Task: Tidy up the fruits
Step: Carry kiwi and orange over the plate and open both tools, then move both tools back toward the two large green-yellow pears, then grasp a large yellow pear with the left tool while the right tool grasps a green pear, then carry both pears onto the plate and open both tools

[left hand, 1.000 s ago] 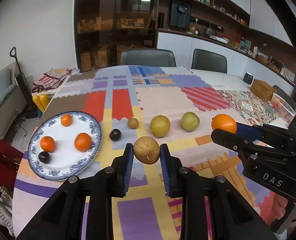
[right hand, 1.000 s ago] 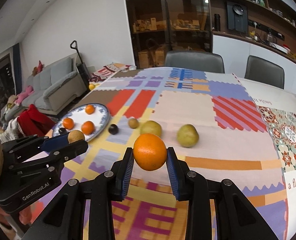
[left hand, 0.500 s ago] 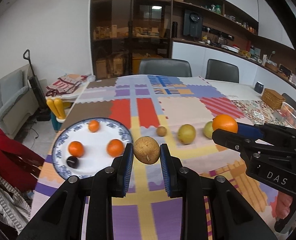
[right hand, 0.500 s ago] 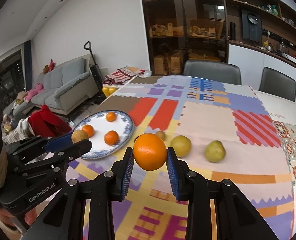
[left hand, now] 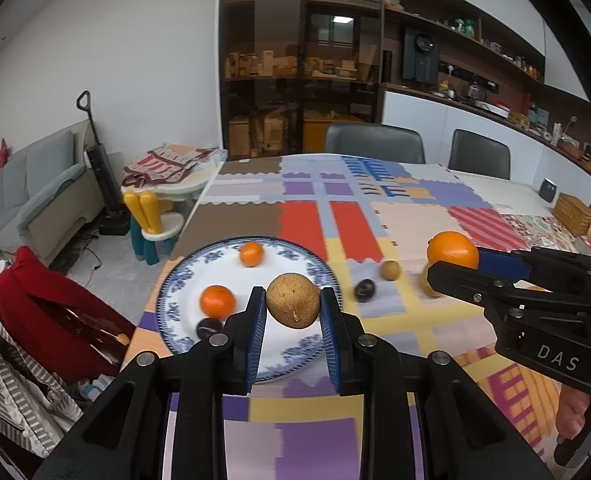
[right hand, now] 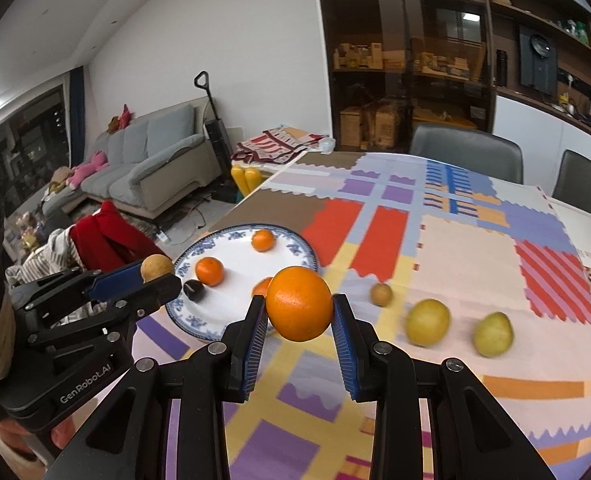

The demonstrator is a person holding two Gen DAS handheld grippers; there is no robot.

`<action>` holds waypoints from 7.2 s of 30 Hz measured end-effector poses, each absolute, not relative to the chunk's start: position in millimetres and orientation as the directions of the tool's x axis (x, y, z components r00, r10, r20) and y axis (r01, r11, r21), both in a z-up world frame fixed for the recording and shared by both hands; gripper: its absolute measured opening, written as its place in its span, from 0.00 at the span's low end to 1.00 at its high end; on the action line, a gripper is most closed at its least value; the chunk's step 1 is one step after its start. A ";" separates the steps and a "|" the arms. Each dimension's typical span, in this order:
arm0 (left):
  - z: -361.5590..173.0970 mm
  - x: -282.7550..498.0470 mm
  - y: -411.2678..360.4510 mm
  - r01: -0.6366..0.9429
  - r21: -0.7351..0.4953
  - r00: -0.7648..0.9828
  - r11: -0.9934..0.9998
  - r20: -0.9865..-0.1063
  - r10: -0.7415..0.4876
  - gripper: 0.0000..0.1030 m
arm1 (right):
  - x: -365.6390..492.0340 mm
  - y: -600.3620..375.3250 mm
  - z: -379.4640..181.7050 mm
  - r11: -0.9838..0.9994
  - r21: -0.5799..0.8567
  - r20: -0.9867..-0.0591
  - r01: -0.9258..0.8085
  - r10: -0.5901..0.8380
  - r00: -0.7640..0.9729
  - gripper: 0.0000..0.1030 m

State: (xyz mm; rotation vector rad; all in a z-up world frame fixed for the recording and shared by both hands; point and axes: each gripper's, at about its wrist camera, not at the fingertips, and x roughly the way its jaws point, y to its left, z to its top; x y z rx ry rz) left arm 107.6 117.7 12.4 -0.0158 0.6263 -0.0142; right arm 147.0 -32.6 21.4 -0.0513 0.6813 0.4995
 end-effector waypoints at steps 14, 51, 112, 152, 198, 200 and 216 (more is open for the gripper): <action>-15.6 137.2 164.0 -0.047 -0.025 0.784 0.999 -0.621 0.021 0.26 | 179.8 19.6 8.1 0.856 0.098 -0.642 -0.508 0.444 0.626 0.33; -58.6 242.0 198.5 0.044 0.034 0.679 0.998 -0.734 -0.005 0.39 | 262.5 74.7 -51.4 0.858 0.098 -0.749 -0.504 0.397 0.530 0.42; 43.1 119.3 -2.0 0.264 0.044 0.835 0.963 -0.511 -0.205 0.79 | 126.5 -151.9 51.0 0.970 0.048 -0.535 -0.239 0.227 0.814 0.60; -72.0 232.1 -61.9 0.470 0.064 0.651 0.880 -0.699 -0.297 0.53 | 225.6 -190.9 -73.0 0.971 0.056 -0.743 -0.231 0.195 0.640 0.59; -21.6 185.3 -37.5 0.367 -0.005 0.714 0.930 -0.639 -0.286 0.46 | 191.1 -183.1 -32.9 0.959 0.137 -0.670 -0.247 0.274 0.690 0.49; -16.5 179.7 -33.7 0.360 -0.009 0.721 0.933 -0.632 -0.284 0.46 | 185.8 -179.9 -25.8 0.957 0.138 -0.660 -0.253 0.280 0.697 0.49; 15.9 133.6 13.4 0.260 -0.015 0.787 0.965 -0.575 -0.221 0.46 | 153.2 -136.3 8.6 0.933 0.125 -0.607 -0.337 0.341 0.718 0.49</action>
